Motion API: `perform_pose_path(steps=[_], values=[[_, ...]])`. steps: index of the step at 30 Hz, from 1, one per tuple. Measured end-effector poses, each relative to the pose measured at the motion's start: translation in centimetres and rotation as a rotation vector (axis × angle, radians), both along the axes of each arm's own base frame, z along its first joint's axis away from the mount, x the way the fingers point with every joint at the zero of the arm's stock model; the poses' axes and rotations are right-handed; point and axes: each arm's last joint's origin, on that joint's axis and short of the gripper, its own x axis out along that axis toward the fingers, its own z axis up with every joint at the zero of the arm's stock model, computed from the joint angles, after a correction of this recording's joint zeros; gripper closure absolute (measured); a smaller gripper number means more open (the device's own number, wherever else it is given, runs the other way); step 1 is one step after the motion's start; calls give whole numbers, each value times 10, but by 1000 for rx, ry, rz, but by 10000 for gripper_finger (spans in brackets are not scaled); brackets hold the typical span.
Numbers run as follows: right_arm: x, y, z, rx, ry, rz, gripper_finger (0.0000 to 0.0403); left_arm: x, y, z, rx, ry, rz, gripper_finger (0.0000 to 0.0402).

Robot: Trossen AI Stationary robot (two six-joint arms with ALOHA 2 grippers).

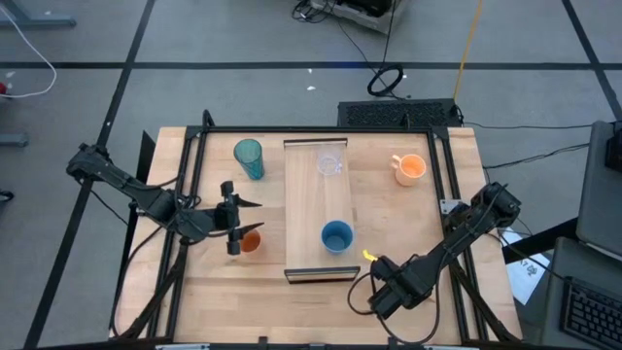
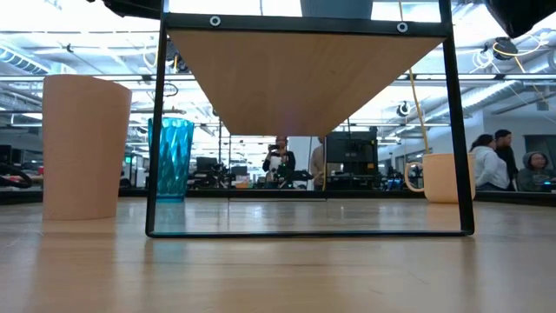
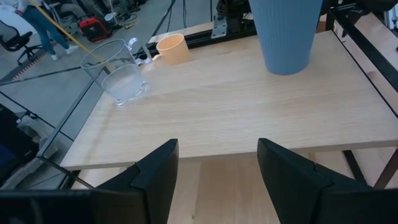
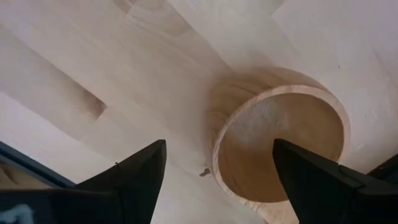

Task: Stack small to large cups/mugs on shelf
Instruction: Put the light blue cup on the shelf

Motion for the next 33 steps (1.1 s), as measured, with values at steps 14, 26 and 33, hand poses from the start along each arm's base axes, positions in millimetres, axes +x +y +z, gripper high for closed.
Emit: perform_pose_path(steps=[14, 26, 33], values=[[-18, -31, 33, -82, 53, -110, 118, 0, 0, 0, -4, -5, 0, 179], [-7, -107, 55, -257, 97, 27, 118, 0, 0, 1, 1, -5, -2, 179], [-8, -176, 54, -219, 77, 69, 118, 0, -1, 0, 0, -4, -7, 179]])
